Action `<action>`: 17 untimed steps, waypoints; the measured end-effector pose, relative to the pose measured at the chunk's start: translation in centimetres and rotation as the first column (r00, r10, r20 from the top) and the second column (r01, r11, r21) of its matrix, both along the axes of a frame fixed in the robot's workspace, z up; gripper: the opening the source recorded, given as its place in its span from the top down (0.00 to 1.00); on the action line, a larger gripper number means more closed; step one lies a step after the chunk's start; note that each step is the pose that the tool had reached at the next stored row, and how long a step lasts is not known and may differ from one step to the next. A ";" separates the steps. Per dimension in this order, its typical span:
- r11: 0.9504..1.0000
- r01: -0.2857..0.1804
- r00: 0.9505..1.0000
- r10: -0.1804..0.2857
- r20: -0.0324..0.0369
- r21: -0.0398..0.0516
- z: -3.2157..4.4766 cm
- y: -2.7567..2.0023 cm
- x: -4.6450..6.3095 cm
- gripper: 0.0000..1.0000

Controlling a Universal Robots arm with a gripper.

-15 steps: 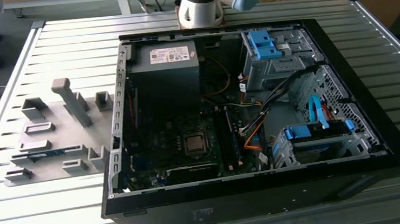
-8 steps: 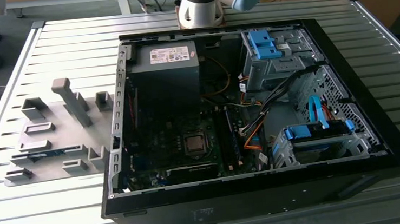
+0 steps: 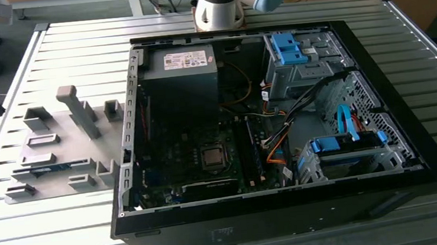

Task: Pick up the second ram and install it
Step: 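Pick up the second ram and move it above second insertion slot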

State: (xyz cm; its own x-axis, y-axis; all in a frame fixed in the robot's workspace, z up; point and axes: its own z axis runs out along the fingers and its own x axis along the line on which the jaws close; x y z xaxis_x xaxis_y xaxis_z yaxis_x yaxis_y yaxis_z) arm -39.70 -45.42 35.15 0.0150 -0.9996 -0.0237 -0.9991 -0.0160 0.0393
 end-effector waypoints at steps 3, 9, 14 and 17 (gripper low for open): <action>1.000 0.000 1.000 0.000 0.000 0.000 -0.01 0.00 0.0 0.89; 1.000 0.000 1.000 0.000 0.000 0.000 -0.02 0.00 0.0 0.71; 1.000 0.000 1.000 0.000 0.000 0.000 -0.17 0.00 0.0 0.58; 1.000 0.000 1.000 0.000 0.000 0.000 -0.49 0.00 0.0 0.58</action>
State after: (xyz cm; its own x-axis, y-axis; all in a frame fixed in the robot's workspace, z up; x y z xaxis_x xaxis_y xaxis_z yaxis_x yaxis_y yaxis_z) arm -39.70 -45.42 34.66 0.0148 -0.9996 -0.0239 -0.9991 -0.0158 0.0391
